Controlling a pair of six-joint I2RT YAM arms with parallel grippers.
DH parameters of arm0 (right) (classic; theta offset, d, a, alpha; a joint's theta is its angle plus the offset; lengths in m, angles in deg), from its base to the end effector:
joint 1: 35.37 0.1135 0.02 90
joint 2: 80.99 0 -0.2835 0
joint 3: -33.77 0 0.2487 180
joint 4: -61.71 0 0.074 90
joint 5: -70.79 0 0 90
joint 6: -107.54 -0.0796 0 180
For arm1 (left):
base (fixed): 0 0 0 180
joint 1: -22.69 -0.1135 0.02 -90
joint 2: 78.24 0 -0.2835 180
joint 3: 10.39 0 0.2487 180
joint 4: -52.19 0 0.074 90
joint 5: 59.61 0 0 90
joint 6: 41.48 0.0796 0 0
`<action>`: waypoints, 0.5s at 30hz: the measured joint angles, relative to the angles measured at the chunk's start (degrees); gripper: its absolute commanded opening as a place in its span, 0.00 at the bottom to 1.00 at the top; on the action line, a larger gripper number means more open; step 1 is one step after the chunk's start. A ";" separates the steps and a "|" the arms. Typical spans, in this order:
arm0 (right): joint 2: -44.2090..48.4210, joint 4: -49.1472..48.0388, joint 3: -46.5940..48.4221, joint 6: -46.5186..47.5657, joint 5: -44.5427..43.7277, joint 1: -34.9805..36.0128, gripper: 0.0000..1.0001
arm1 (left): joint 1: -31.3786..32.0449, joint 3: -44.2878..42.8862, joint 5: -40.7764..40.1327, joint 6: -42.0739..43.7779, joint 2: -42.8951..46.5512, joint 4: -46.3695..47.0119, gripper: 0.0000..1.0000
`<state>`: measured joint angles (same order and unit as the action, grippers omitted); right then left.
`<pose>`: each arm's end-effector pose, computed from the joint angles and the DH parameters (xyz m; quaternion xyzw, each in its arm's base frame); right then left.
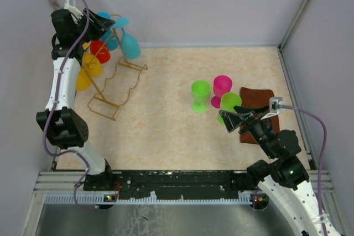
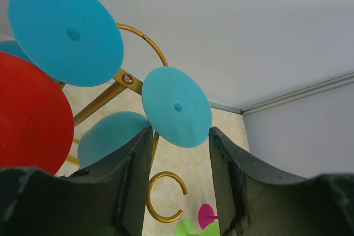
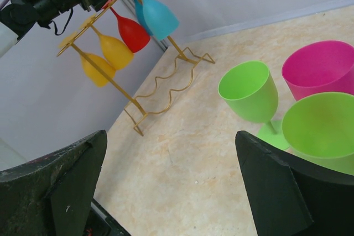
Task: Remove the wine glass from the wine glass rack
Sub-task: Pick up the wine glass from the wine rack.
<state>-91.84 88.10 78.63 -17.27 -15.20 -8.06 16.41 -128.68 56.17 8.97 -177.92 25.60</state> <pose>0.0861 0.0507 0.3263 0.0168 0.6585 0.4078 0.6324 0.4487 0.0146 0.4521 -0.1516 0.7345 -0.3444 0.5647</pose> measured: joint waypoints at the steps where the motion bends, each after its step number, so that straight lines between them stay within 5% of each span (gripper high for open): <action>1: 0.00 0.00 0.00 -0.04 0.00 0.00 0.99 | -0.02 0.00 -0.02 -0.17 -0.15 0.20 0.49; 15: 0.00 0.02 -0.02 -0.39 -0.04 0.00 0.99 | -0.26 0.00 0.74 -2.89 -3.28 2.62 0.50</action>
<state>-91.84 88.12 78.61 -17.66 -15.24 -8.06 16.15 -128.68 56.91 6.08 -181.20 28.22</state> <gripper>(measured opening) 0.990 0.498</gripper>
